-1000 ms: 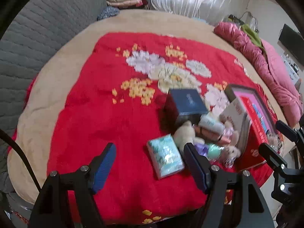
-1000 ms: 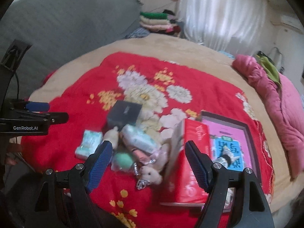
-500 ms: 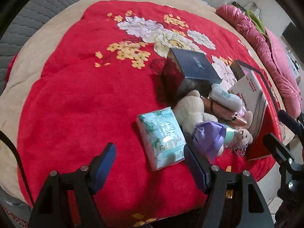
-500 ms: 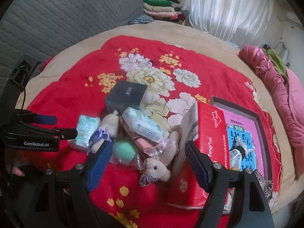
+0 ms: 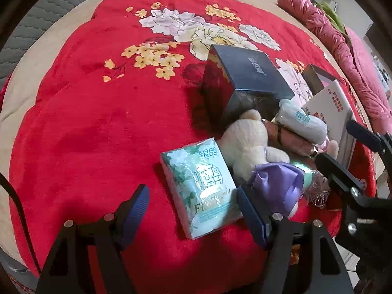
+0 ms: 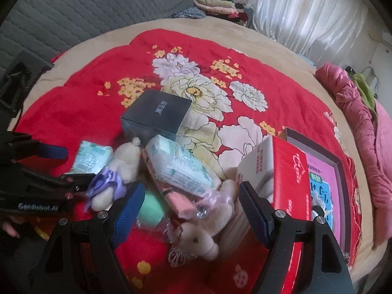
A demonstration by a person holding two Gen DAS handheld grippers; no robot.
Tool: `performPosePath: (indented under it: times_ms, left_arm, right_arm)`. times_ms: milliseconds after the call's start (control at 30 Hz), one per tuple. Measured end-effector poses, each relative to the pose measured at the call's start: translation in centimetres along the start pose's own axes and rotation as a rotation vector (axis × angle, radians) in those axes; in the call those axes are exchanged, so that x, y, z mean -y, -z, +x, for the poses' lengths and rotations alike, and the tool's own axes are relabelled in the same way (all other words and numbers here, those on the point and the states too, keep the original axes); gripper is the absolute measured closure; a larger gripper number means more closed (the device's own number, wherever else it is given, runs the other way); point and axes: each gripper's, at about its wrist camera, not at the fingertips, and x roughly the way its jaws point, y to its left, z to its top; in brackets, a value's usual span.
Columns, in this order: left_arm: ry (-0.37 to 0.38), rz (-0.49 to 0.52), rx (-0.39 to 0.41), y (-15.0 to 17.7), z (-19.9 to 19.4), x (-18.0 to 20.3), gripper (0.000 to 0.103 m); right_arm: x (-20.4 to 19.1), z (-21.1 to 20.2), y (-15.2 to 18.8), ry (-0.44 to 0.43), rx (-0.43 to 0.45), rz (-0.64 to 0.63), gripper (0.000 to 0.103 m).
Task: Organize soft objects
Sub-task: 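Grasp the green floral tissue pack with the left tool while the right tool grasps the white packet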
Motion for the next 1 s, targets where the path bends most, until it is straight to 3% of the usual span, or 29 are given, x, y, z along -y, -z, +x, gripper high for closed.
performPosePath:
  times_ms: [567,633,767,933,1000]
  left_arm:
    - [-0.019,-0.003,-0.016,-0.7,1.3,0.4,0.030]
    - [-0.024,-0.002,-0.016,-0.7,1.4,0.5,0.030]
    - [-0.029,0.000,-0.018,-0.7,1.5,0.6,0.030]
    - [-0.030,-0.009,-0.021,-0.8,1.6,0.4,0.030]
    - [-0.029,-0.009,-0.022,-0.9,1.6,0.3,0.030]
  right_arm:
    - [0.3,3.1,-1.5,-0.025,-0.010,-0.029,0.026]
    - [0.4,3.1,-1.6,-0.051,-0.004,-0.024,0.037]
    - [0.7,3.3,-1.7,-0.097,-0.004,-0.003,0.045]
    - [1.0,3.1,-1.8,-0.133,0.004,0.021,0.067]
    - [1.0,2.9,-1.8,-0.133,0.004,0.020,0.071]
